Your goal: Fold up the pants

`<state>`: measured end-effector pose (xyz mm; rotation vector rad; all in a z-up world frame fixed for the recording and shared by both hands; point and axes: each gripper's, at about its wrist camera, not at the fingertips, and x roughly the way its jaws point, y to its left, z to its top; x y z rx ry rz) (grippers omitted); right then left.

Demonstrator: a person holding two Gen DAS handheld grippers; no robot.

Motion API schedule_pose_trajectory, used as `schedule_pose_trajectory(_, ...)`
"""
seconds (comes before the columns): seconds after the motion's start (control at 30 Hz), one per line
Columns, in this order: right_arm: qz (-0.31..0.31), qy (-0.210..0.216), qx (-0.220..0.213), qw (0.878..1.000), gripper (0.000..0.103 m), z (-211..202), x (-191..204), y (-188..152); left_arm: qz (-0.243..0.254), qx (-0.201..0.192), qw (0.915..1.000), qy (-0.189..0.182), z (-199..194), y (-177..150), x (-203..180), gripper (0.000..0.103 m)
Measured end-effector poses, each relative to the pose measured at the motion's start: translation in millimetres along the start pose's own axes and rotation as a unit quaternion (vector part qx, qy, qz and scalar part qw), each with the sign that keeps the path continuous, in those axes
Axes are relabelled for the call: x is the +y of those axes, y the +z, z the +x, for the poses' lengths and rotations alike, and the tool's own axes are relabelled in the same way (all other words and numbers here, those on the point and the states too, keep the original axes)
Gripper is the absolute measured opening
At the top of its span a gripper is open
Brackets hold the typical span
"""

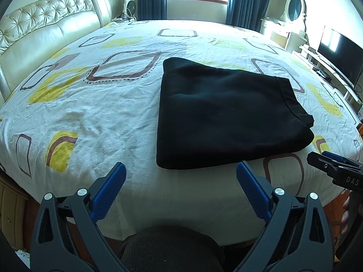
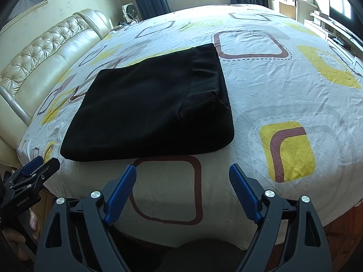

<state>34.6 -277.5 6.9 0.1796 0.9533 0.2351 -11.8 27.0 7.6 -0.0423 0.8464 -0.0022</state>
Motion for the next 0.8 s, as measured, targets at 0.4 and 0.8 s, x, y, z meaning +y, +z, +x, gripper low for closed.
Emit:
schedule_pose_trajectory(0.4,0.002,0.004,0.007,1.000,0.083,3,-2,0,-0.014,-0.049,0.9958,0.076,-20,13,-3,0.101)
schedule_pose_trajectory(0.8,0.029,0.006,-0.048,0.998,0.085,2,-45,103,-0.049,-0.014,0.9957,0.077,60,102,118,0.101)
